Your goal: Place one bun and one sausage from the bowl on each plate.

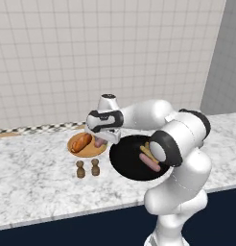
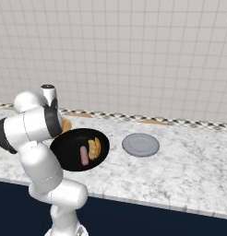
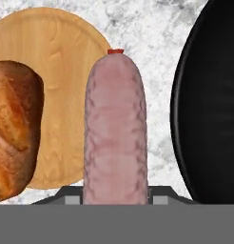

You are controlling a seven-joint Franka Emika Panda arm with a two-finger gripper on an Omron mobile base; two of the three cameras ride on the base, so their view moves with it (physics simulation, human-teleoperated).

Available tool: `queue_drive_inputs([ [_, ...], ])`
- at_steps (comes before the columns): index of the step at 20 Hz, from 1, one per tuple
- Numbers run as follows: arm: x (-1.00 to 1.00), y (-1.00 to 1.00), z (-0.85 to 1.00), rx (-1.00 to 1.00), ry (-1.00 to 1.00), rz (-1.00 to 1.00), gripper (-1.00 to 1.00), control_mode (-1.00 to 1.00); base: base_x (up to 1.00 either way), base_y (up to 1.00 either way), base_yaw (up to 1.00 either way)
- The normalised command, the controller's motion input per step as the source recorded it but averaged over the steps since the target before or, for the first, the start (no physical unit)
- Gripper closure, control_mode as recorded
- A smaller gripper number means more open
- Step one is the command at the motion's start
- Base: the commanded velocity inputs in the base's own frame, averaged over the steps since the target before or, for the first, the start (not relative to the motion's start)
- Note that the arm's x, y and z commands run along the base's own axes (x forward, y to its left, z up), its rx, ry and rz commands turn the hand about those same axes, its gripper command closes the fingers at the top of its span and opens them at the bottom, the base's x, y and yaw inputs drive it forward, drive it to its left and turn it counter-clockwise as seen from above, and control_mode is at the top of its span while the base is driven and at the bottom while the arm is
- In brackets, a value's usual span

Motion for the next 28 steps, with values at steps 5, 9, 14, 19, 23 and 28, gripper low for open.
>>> queue_drive_inputs([
  [5,0.32,0.01,-0.43,0.00,0.01,-0.22,1.00,-1.00,0.00,0.00,0.00],
  [9,0.15,0.00,-0.42,0.00,0.00,-0.16,1.00,-1.00,0.00,0.00,0.00],
  [14,0.12,0.01,-0.18,0.00,0.00,-0.14,-1.00,-1.00,0.00,0.00,0.00],
  [19,0.05,0.00,0.01,0.00,0.00,-0.11,-1.00,-1.00,0.00,0.00,0.00],
  [23,0.06,-0.02,0.35,0.02,-0.04,-0.07,-1.00,-1.00,0.00,0.00,0.00],
  [28,-0.50,-0.51,1.00,0.11,-0.09,0.00,-1.00,-1.00,0.00,0.00,0.00],
])
